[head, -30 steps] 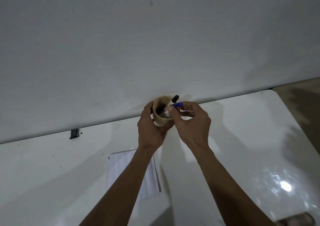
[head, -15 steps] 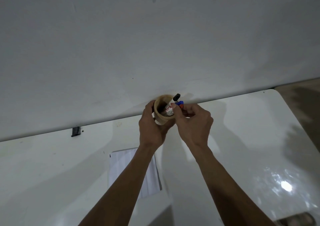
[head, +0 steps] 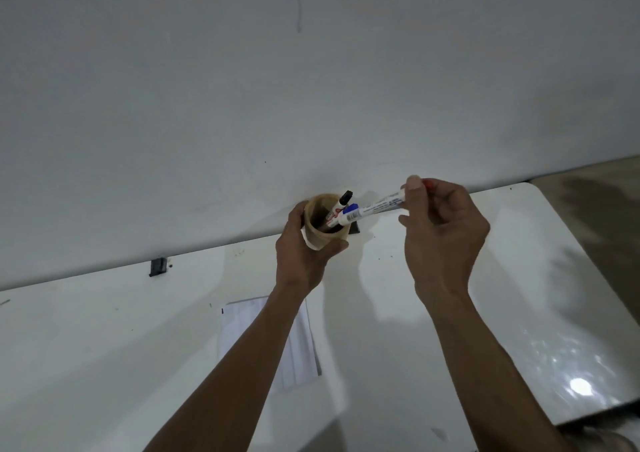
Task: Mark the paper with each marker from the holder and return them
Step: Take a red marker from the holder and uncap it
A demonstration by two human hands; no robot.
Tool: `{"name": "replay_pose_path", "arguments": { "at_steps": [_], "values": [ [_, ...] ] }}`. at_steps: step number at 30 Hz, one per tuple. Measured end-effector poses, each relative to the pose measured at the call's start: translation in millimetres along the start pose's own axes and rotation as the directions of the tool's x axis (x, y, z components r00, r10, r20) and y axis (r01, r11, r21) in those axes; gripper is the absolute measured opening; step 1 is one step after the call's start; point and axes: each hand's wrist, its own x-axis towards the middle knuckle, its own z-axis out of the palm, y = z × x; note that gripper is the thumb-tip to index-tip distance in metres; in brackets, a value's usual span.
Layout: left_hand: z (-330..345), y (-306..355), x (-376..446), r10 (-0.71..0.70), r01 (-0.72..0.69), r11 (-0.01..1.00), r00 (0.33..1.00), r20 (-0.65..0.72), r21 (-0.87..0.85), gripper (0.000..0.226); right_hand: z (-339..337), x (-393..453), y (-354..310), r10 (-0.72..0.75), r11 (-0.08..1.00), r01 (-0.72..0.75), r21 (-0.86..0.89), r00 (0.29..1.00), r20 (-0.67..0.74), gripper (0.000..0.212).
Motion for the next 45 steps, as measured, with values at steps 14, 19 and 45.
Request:
{"name": "replay_pose_path", "arguments": {
  "at_steps": [14, 19, 45],
  "values": [
    [-124, 17, -92, 0.018, -0.018, 0.995, 1.0, 0.002, 0.099, 0.023, 18, -104, 11, 0.257, 0.96, -0.13, -0.247, 0.762, 0.595, 0.023],
    [-168, 10, -134, -0.01, 0.005, 0.997, 0.998, 0.067, 0.077, 0.014, 28, -159, 9, 0.263, 0.937, 0.012, -0.349, 0.633, 0.729, 0.023],
    [-251, -54, -194, -0.145, 0.149, 0.988, 0.985, 0.094, -0.04, 0.017, 45, -253, 22, 0.41, 0.843, -0.538, -0.016, 0.622, 0.667, 0.012]
  ]
}}
